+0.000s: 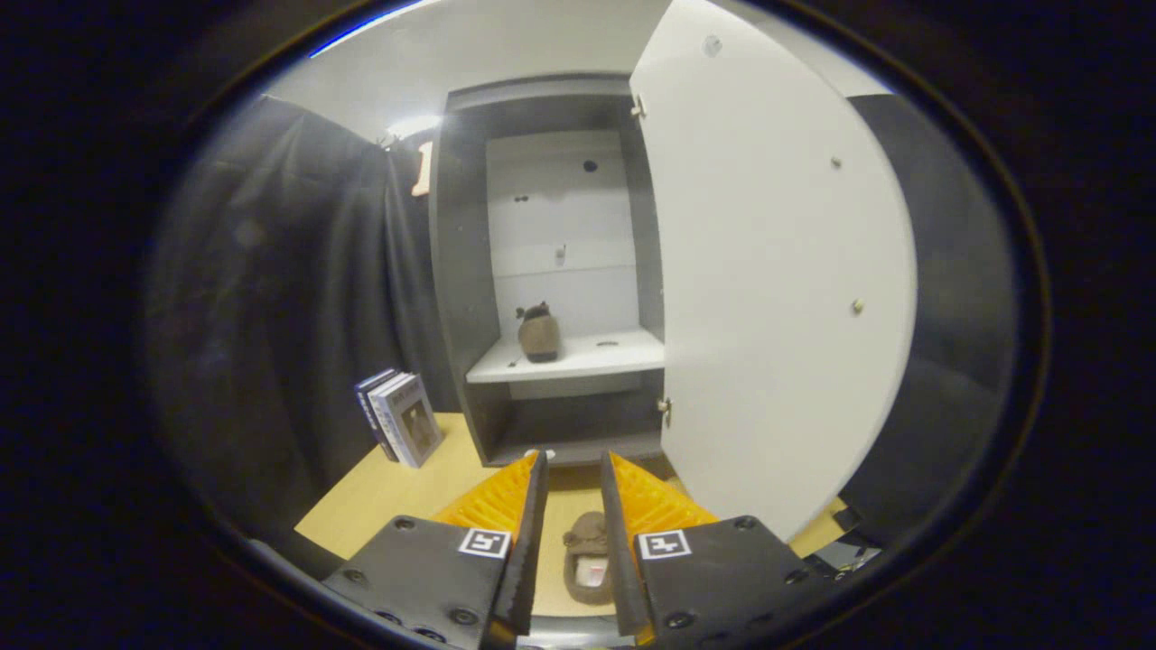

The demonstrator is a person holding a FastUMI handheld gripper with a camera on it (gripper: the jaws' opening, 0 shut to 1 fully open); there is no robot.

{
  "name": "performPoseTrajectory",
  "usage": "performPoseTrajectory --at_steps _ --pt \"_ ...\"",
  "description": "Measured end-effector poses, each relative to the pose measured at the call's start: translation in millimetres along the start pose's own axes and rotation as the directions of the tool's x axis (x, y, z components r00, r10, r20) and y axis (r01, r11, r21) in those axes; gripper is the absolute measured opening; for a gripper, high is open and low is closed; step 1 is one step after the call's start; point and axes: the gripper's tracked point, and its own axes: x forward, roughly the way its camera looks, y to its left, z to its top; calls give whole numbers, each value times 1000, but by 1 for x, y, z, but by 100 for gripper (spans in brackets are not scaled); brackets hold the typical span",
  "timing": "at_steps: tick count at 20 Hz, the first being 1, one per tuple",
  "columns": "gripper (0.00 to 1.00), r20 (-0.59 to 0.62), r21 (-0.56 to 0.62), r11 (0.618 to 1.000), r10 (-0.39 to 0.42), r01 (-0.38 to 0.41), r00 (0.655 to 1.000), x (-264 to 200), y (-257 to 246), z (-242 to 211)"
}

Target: Open the shoe cabinet door, grab the shoes and put them into the shoe cabinet, then close the shoe cabinet door.

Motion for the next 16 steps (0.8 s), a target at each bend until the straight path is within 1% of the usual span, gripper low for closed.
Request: performPoseTrajectory --at_steps 3,6,8,11,13,16 --pt "37 -70 5 1000 15 -14 997 34 20 -56" --pt "37 -153 -3 1000 -13 13 988 66 20 -117" --pt "37 -228 -36 999 -36 28 973 82 16 -161" --pt "37 -322 -38 999 -40 30 946 104 15 -217" --pt "37 -369 -50 998 -53 37 928 113 9 -245" --pt "37 -416 -102 993 -89 51 905 123 0 -272"
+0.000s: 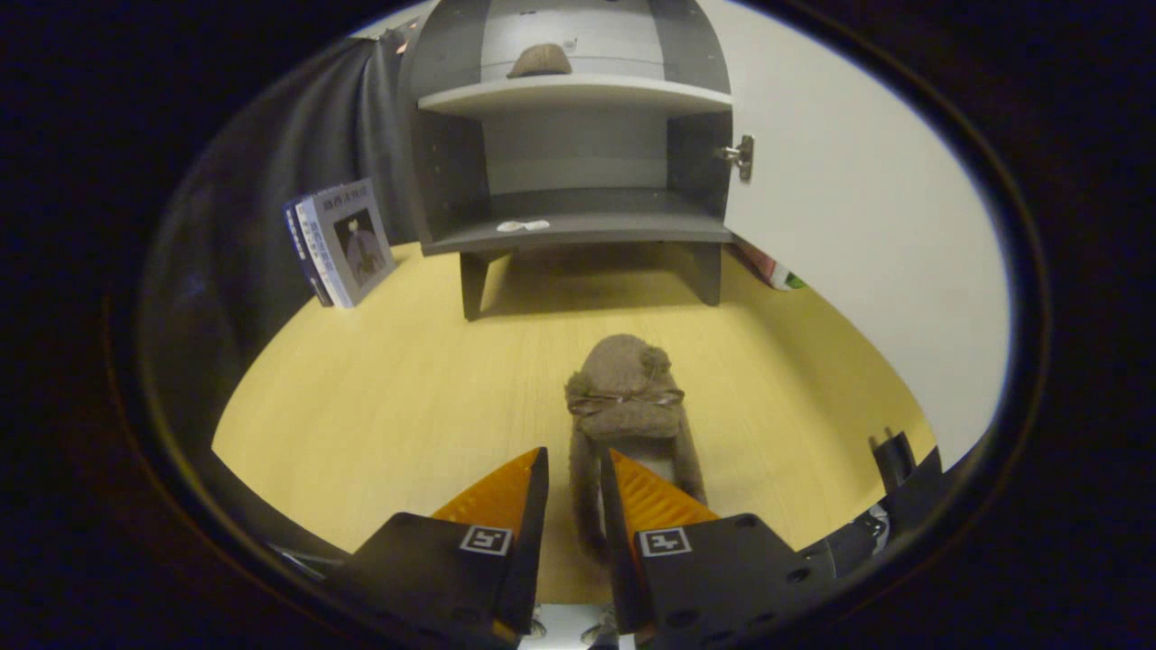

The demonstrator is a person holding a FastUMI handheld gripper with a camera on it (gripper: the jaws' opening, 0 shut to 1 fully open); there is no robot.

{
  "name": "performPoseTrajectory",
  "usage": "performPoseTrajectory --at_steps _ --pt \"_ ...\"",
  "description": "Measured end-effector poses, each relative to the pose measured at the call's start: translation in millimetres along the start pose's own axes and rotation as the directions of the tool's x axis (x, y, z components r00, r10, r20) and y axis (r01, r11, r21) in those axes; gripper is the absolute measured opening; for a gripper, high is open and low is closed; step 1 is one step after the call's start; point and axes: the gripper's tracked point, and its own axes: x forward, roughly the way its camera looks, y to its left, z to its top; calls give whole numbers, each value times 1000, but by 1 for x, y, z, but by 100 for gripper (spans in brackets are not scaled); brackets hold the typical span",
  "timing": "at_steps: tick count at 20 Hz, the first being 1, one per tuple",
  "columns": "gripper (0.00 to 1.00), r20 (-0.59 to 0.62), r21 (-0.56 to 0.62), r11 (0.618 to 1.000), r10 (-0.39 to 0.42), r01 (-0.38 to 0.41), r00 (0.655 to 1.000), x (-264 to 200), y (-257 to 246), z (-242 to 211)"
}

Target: Open the shoe cabinet door, grab the shoes and put them into the shoe cabinet, then close the shoe cabinet door.

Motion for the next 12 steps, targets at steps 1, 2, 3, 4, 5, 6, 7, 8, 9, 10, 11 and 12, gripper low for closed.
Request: performPoseTrajectory --at_steps 1,2,3,4,5,6,7,8,9,10,11,12 --pt "36 -15 -10 1000 -8 8 1000 5 0 -4" --pt "34 -34 -19 1000 -16 16 999 5 -1 -9" --pt "32 -52 -30 999 -22 20 998 9 -2 -13" --pt "29 -63 -42 999 -28 25 998 10 -1 -14" --pt "27 -68 -56 998 -30 26 997 12 0 -15" --pt "32 -76 -74 997 -32 27 997 13 1 -15" --pt "32 -78 -91 995 -39 32 996 15 1 -15" --pt "32 -95 -102 994 -48 38 994 0 1 -11" --pt "25 -98 -108 993 -47 37 994 10 2 -16" --pt "19 -99 -105 994 -38 27 994 13 2 -17" --pt "19 -105 -96 995 -34 24 994 18 3 -18" --pt "13 -96 -92 995 -30 21 995 13 5 -20"
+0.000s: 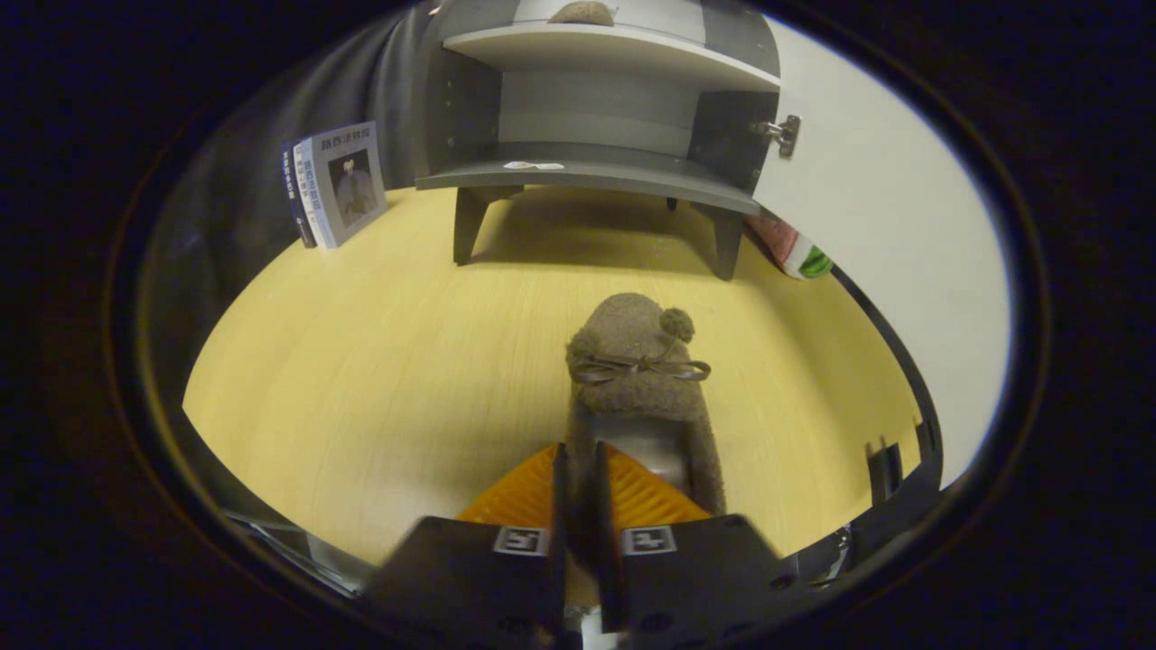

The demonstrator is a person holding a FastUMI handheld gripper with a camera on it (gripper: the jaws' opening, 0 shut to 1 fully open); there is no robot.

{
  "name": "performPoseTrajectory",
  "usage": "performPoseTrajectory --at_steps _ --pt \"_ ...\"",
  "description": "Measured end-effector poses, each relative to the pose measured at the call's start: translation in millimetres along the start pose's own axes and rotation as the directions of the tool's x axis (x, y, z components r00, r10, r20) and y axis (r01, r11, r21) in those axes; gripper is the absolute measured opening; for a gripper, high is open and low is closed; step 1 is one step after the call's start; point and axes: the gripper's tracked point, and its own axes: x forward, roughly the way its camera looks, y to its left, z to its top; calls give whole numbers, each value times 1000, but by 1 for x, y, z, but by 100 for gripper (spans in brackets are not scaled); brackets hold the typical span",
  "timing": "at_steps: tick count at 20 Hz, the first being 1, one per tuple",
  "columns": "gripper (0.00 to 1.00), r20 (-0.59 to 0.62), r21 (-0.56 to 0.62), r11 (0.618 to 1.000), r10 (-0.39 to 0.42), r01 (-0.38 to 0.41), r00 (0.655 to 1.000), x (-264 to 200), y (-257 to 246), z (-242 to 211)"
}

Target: Open the shoe cabinet door, grab the shoes and put them into the shoe cabinet, then close the shoe cabinet door.

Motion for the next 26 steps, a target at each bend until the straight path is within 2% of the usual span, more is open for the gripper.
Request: performPoseTrajectory --at_steps 1,4,17,22,26 --pt "7 -2 -2 1000 5 -5 1000 4 0 4" --pt "4 -3 -12 1000 5 -5 1000 3 0 4" --pt "3 4 8 1000 20 -20 1000 -4 -3 15" --pt "3 56 -19 1000 2 -1 998 -37 -13 56" --pt "3 157 0 999 -51 52 986 -92 -33 125"
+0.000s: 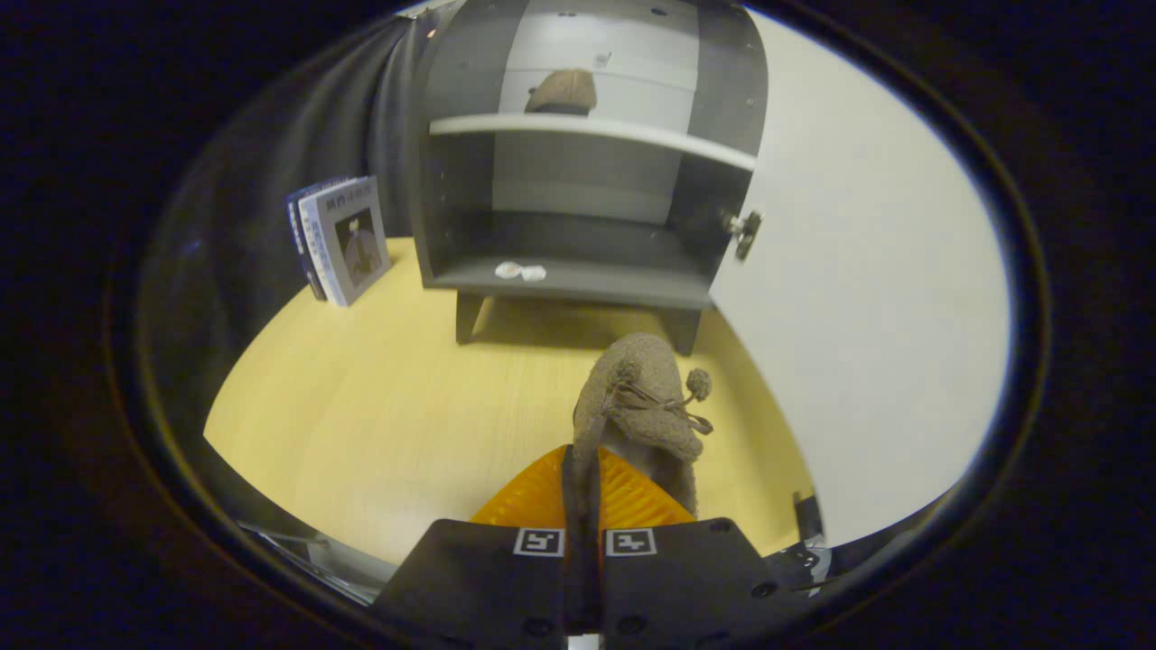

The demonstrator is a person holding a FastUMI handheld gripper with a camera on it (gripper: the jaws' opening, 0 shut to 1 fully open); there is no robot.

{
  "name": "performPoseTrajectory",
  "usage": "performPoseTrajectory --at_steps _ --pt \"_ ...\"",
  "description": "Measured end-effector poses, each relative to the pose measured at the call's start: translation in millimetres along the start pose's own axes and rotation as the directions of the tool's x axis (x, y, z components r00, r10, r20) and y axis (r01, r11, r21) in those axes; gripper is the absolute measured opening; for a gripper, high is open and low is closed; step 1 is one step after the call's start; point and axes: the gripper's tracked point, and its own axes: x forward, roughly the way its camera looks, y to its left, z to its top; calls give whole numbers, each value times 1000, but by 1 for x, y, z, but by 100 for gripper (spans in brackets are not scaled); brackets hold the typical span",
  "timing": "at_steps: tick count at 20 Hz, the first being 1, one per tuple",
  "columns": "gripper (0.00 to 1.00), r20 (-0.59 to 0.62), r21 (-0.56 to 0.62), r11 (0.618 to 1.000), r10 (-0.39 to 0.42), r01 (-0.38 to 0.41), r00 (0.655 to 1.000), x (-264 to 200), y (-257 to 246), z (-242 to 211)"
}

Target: Open the shoe cabinet door, grab the shoes and put them into the shoe cabinet, then close the shoe cabinet door.

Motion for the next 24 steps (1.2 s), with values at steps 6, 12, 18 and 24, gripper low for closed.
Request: performPoseTrajectory --at_steps 6,12,18,24 --pt "3 128 88 995 -64 53 990 -56 -22 122" --pt "2 240 62 997 -55 41 969 -49 -29 219" --pt "2 296 44 999 -9 -4 955 17 -51 311" --pt "2 256 41 998 40 -52 966 126 -64 373"
